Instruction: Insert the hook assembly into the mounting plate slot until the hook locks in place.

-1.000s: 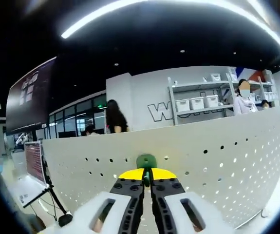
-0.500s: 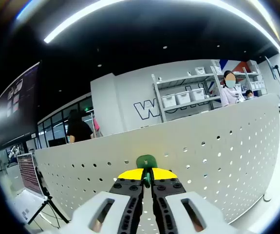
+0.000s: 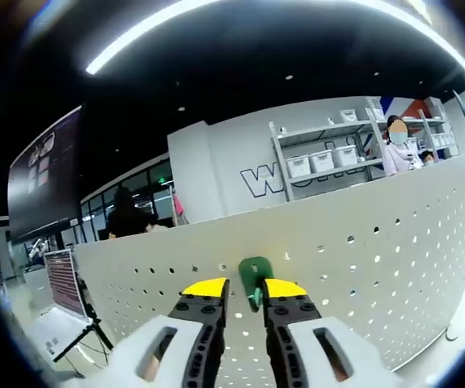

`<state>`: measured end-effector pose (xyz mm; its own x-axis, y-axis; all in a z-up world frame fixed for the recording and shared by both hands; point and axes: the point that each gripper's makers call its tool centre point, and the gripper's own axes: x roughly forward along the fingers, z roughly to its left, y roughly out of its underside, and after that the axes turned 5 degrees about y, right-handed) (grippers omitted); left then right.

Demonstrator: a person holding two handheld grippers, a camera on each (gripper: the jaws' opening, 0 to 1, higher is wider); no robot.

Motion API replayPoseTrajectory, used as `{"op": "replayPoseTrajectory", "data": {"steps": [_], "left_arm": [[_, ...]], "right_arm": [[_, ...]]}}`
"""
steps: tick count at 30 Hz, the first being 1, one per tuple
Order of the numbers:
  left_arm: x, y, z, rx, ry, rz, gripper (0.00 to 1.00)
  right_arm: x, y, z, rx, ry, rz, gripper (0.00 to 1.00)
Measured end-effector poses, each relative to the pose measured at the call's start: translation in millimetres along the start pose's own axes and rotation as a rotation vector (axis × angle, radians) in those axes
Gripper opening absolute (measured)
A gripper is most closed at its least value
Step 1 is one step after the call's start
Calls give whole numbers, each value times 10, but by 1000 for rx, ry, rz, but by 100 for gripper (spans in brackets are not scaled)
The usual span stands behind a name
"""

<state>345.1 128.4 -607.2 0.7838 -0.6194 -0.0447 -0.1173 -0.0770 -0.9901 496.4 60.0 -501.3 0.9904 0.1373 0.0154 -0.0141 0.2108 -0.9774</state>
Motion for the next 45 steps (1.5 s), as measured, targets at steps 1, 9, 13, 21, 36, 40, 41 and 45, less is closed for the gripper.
{"op": "replayPoseTrajectory", "data": {"steps": [1, 9, 13, 21, 36, 40, 41, 45], "left_arm": [[-4, 3, 3, 4, -2, 3, 82], [-37, 1, 17, 18, -10, 12, 82], [-48, -3, 21, 25, -12, 20, 82], [-84, -45, 66, 32, -29, 20, 82], [-74, -77, 34, 52, -23, 29, 82], [-49, -59, -4, 53, -10, 35, 82], [-46, -58, -11, 55, -8, 35, 82], [-39, -62, -17, 50, -5, 28, 82]], "right_arm": [[-6, 15, 17, -1, -11, 10, 24], [-78, 66, 23, -45, -137, 39, 37], [-106, 54, 43, -33, -188, 40, 39], [-228, 29, 58, -22, -277, 13, 43], [-321, 35, 28, -38, -363, 23, 42], [-415, 27, -8, -6, -445, 12, 43], [-427, 40, -25, -15, -450, 16, 44], [-520, 31, -58, -16, -509, 8, 45]]}}
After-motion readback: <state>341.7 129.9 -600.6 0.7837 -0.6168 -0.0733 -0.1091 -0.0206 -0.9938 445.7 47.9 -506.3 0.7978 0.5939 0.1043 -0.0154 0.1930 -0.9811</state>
